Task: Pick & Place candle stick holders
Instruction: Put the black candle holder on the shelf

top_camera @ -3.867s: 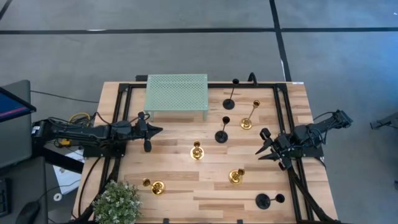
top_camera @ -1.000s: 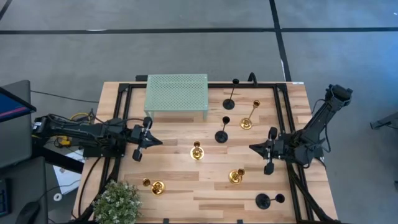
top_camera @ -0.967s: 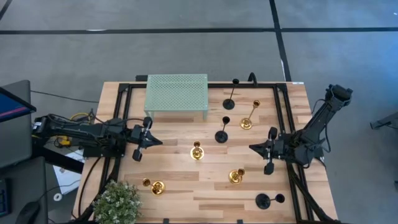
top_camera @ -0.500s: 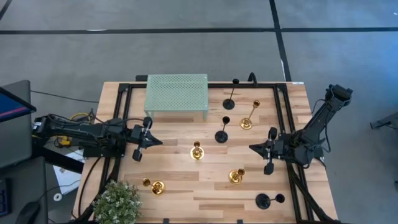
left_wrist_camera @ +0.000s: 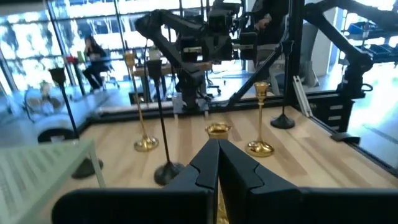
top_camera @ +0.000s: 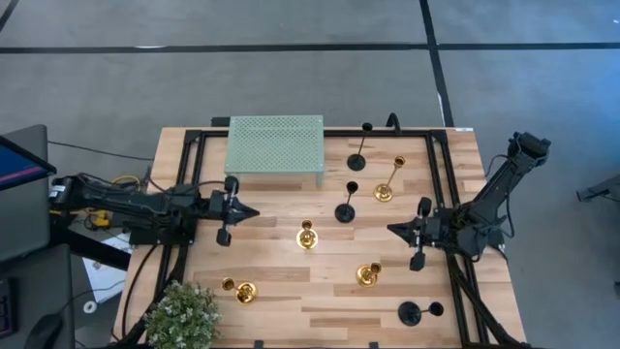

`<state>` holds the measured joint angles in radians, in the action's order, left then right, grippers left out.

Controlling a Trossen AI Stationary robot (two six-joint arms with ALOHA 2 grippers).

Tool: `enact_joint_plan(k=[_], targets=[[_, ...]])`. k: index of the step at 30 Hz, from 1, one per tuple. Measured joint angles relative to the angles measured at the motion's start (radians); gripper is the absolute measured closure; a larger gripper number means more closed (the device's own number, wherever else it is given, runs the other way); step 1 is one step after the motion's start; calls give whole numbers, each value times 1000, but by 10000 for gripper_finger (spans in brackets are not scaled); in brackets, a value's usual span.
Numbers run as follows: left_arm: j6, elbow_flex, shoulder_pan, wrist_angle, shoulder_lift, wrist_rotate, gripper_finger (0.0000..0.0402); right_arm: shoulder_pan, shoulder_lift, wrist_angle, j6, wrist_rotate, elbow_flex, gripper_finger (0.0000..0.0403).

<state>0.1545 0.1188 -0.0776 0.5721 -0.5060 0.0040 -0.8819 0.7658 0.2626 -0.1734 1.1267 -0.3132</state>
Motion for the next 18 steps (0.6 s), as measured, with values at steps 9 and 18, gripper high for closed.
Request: enact_joint_plan(k=[9, 18], targets=[[16, 132, 37, 62, -198, -11, 397, 46, 0, 0, -1, 0, 0, 402], [-11, 366, 171, -140, -404, 77, 398, -3, 0, 0, -1, -1, 0, 402]])
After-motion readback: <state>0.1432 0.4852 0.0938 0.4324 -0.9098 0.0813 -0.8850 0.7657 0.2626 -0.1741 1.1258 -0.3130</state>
